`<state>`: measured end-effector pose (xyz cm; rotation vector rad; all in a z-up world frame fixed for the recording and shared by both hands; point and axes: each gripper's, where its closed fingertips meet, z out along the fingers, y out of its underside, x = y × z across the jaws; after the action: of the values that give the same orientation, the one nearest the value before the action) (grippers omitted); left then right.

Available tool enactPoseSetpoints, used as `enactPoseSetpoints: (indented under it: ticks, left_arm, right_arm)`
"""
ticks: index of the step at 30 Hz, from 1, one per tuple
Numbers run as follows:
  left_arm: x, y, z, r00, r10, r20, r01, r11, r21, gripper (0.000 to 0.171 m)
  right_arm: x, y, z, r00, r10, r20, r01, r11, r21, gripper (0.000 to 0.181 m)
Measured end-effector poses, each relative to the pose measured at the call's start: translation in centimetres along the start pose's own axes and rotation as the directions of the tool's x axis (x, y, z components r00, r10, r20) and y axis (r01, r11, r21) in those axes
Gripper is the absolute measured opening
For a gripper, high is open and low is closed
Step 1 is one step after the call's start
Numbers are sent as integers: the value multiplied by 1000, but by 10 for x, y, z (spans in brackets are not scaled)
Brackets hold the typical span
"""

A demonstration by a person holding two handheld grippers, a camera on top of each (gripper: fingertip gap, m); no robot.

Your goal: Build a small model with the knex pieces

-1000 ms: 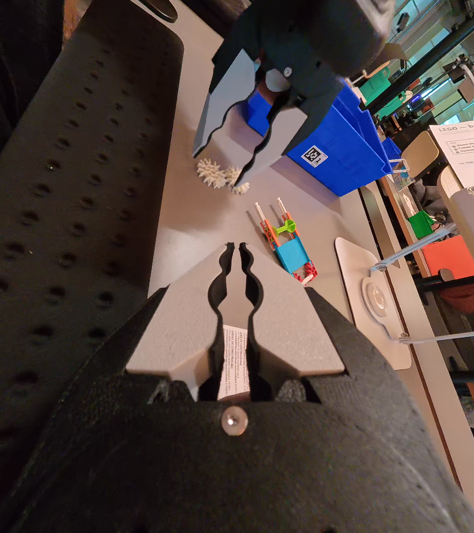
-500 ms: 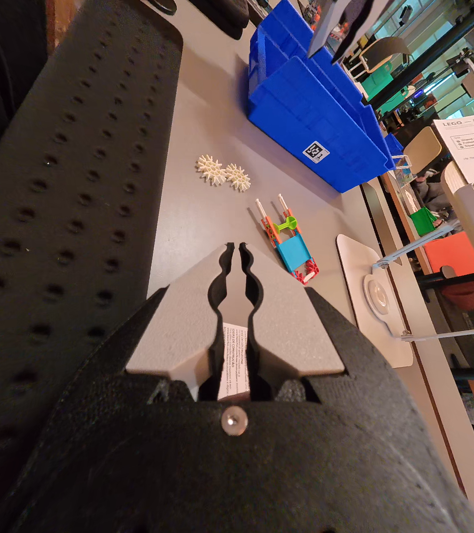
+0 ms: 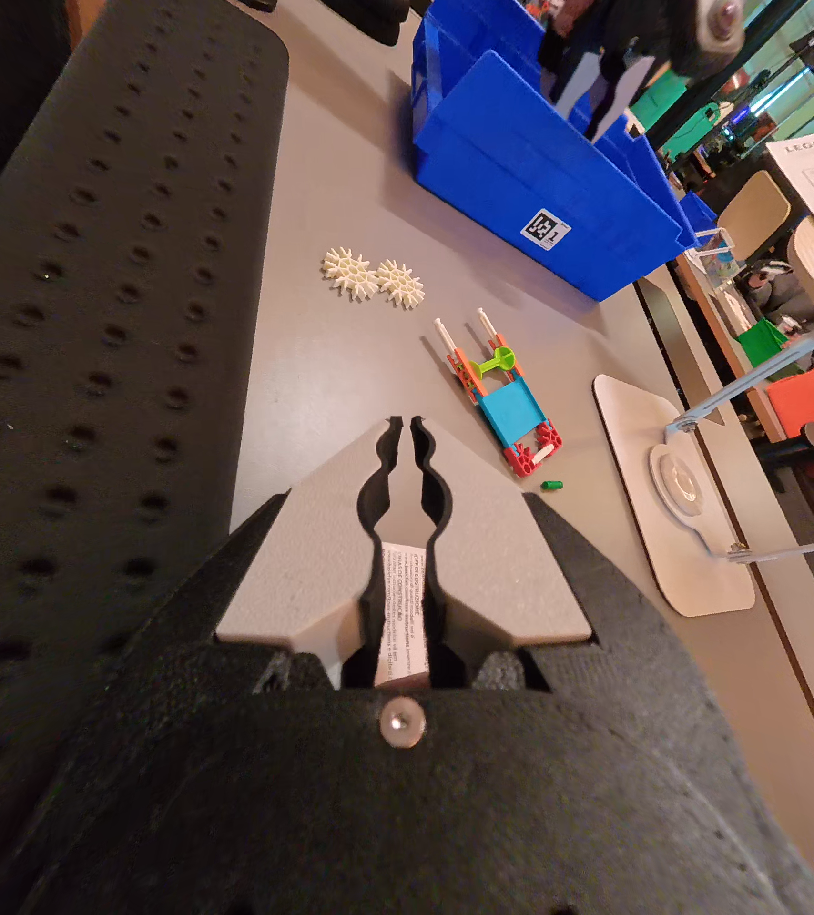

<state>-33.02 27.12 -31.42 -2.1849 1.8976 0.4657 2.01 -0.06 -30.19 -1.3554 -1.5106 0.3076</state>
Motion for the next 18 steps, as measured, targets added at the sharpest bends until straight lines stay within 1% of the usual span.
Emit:
enactPoseSetpoints:
  ticks: [2, 3, 5, 7, 9, 11, 12, 13, 15, 16, 17, 18]
  left_arm:
    - [-21, -15, 4, 999, -48, 10, 47, 998, 52, 46]
    - [-29, -19, 8, 998, -67, 6, 66, 996, 53, 44]
    - [-37, -18, 22, 995, -92, -28, 92, 996, 5, 44]
    - [-45, -11, 36, 997, -68, -32, 66, 996, -61, 37]
    - [-44, -3, 47, 995, -43, -84, 33, 992, -121, 34]
    - [-40, -4, 54, 991, -3, -135, -13, 993, -117, 20]
    - [-42, -7, 56, 991, 14, -133, -28, 995, -99, 29]
    - [-45, -9, 57, 992, 20, -128, -32, 996, -89, 29]
    - [-44, -9, 59, 987, 22, -158, -37, 995, -94, 28]
    - [-45, -9, 59, 986, 19, -163, -35, 995, -93, 31]
    - [-42, -10, 59, 981, 2, -196, -20, 996, -90, 31]
    - [-37, -11, 57, 971, -17, -240, -4, 996, -84, 36]
  right_arm:
    - [1, 2, 1, 1000, 11, 1, -11, 1000, -3, 3]
    - [2, 3, 1, 1000, 16, 1, -16, 1000, -5, 3]
    - [3, 4, 1, 1000, 25, -2, -25, 1000, -8, 3]
    - [3, 5, 1, 999, 34, 0, -34, 999, -6, 3]
    - [4, 5, 1, 999, 41, 3, -41, 999, -2, 3]
    - [4, 5, 0, 999, 48, 9, -48, 999, 4, 3]
    - [3, 5, 0, 999, 48, 11, -49, 999, 6, 3]
    - [3, 4, 0, 999, 48, 13, -48, 999, 7, 3]
    - [3, 4, 0, 999, 47, 15, -47, 999, 7, 3]
    - [3, 4, 0, 999, 49, 15, -49, 999, 8, 3]
    - [3, 4, 0, 999, 51, 16, -51, 999, 9, 3]
    - [3, 4, 0, 998, 53, 16, -53, 999, 10, 3]
